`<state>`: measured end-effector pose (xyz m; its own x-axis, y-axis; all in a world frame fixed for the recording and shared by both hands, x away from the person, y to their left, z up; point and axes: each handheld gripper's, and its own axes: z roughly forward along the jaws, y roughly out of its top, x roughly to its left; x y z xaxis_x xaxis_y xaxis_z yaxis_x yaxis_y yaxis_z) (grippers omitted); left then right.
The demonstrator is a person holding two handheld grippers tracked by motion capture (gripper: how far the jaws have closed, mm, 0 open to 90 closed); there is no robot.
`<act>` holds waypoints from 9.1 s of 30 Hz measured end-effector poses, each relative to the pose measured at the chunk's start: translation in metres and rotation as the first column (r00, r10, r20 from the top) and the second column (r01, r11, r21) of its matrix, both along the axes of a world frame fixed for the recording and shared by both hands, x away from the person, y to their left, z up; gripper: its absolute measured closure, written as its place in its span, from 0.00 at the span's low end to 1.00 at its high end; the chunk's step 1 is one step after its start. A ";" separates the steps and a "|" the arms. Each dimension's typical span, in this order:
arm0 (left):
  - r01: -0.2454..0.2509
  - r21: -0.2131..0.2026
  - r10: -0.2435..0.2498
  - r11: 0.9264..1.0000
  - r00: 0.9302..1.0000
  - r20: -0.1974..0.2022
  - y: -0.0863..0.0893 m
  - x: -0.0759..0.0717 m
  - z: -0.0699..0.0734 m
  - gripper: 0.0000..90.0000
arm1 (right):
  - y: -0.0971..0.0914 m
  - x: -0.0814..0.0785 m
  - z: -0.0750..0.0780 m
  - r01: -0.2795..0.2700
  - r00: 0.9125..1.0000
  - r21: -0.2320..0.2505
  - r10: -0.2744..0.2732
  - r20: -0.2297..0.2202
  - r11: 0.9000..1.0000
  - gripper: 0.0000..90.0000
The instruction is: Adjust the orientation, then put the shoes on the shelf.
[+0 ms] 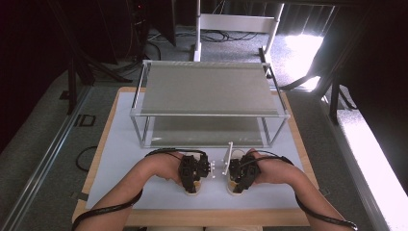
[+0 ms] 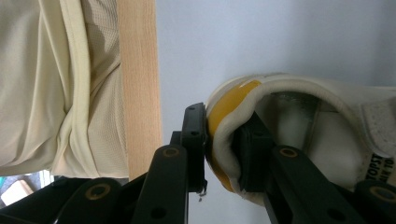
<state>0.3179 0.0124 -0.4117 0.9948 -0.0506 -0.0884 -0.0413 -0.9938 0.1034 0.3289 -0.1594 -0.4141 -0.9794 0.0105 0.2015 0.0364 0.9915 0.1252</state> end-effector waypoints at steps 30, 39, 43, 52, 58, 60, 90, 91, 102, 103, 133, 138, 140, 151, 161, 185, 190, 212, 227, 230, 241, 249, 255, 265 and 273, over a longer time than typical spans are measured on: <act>0.189 -0.048 -0.192 0.981 0.980 -0.059 -0.012 0.000 0.008 0.85 | 0.003 0.001 0.015 -0.032 0.998 0.000 0.032 0.046 0.999 0.86; 0.170 -0.039 -0.171 0.985 0.985 -0.038 -0.015 -0.001 0.014 0.86 | 0.001 0.008 0.027 -0.022 0.997 0.041 0.019 0.076 0.999 0.86; 0.125 -0.032 -0.126 0.992 0.992 -0.017 -0.013 0.000 0.015 0.86 | 0.001 0.014 0.030 -0.018 0.997 0.040 0.015 0.076 0.999 0.86; 0.102 -0.034 -0.101 0.994 0.995 0.026 -0.010 0.009 0.021 0.86 | 0.004 0.031 0.038 -0.003 0.993 0.051 -0.003 0.117 0.999 0.86; 0.105 -0.025 -0.104 0.994 0.994 0.042 -0.012 0.018 0.018 0.86 | 0.005 0.044 0.038 0.011 0.990 0.057 -0.018 0.136 0.998 0.85; 0.086 -0.021 -0.085 0.996 0.995 0.044 -0.012 0.019 0.016 0.86 | 0.005 0.048 0.037 0.017 0.990 0.055 -0.025 0.137 0.998 0.85; 0.132 -0.150 -0.109 0.980 0.982 0.153 -0.015 0.059 0.005 0.85 | 0.020 0.093 0.023 0.020 0.969 0.167 -0.060 0.239 0.986 0.76; 0.123 -0.145 -0.100 0.982 0.983 0.154 -0.015 0.061 0.003 0.85 | 0.018 0.093 0.022 0.028 0.959 0.177 -0.076 0.272 0.984 0.71; -0.058 -0.293 0.134 0.954 0.960 0.247 -0.010 0.052 0.017 0.57 | -0.010 0.077 0.042 0.120 0.938 0.373 -0.228 0.261 0.920 0.68; -0.071 -0.301 0.152 0.951 0.955 0.255 -0.008 0.050 0.018 0.57 | -0.012 0.073 0.043 0.126 0.931 0.389 -0.244 0.271 0.912 0.68; -0.336 -0.535 0.493 0.775 0.851 0.181 0.037 -0.022 0.004 0.62 | -0.030 0.016 -0.006 0.369 0.785 0.623 -0.590 0.188 0.689 0.79; -0.348 -0.545 0.506 0.763 0.846 0.168 0.032 -0.026 -0.014 0.68 | -0.030 0.013 -0.010 0.414 0.732 0.669 -0.663 0.158 0.617 0.80; -0.349 -0.547 0.517 0.761 0.836 0.186 0.030 -0.026 -0.020 0.73 | -0.029 0.013 -0.014 0.430 0.712 0.672 -0.684 0.159 0.603 0.80; -0.389 -0.582 0.571 0.714 0.805 0.161 0.024 -0.005 -0.030 0.88 | -0.025 0.019 -0.029 0.483 0.678 0.642 -0.718 0.155 0.595 0.88; -0.360 -0.614 0.573 0.702 0.798 0.188 0.011 0.004 -0.021 0.95 | -0.029 0.022 -0.028 0.519 0.641 0.645 -0.754 0.140 0.561 0.91; -0.376 -0.613 0.603 0.695 0.769 0.211 0.001 0.044 -0.021 0.95 | -0.031 0.034 -0.031 0.570 0.580 0.656 -0.808 0.106 0.495 0.88; -0.367 -0.609 0.600 0.703 0.766 0.231 -0.001 0.050 -0.022 0.95 | -0.030 0.040 -0.031 0.574 0.576 0.654 -0.810 0.106 0.493 0.85; -0.513 -0.653 0.784 0.557 0.584 0.210 0.052 0.065 -0.030 0.89 | -0.071 0.064 -0.040 0.641 0.414 0.684 -0.907 0.074 0.348 0.86; -0.548 -0.639 0.790 0.540 0.592 0.160 0.040 0.084 -0.041 0.89 | -0.060 0.076 -0.049 0.644 0.417 0.692 -0.908 0.040 0.326 0.98; -0.552 -0.643 0.801 0.531 0.575 0.167 0.038 0.092 -0.042 0.89 | -0.059 0.083 -0.052 0.658 0.395 0.697 -0.918 0.003 0.286 0.98; -0.676 -0.641 0.913 0.364 0.395 0.102 0.025 0.108 -0.047 0.92 | -0.050 0.105 -0.059 0.670 0.348 0.703 -0.937 -0.012 0.239 1.00; -0.607 -0.658 0.846 0.445 0.526 0.086 0.044 0.105 -0.049 0.84 | -0.060 0.100 -0.058 0.667 0.330 0.712 -0.944 -0.019 0.219 0.86; -0.562 -0.682 0.819 0.467 0.567 0.094 0.044 0.088 -0.040 0.84 | -0.064 0.084 -0.059 0.642 0.355 0.726 -0.935 0.001 0.245 0.81; -0.559 -0.704 0.814 0.437 0.579 0.045 0.048 0.062 -0.026 0.67 | -0.072 0.063 -0.053 0.612 0.396 0.745 -0.918 0.003 0.266 0.73; -0.545 -0.735 0.801 0.404 0.599 -0.004 0.057 0.049 -0.026 0.41 | -0.076 0.048 -0.046 0.595 0.395 0.756 -0.918 0.021 0.274 0.47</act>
<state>0.3669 0.0695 -0.4380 0.6752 0.7372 -0.0264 0.4557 -0.3888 0.8007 0.3767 -0.2354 -0.4598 -0.5220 0.8446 0.1189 0.5166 0.2022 0.8320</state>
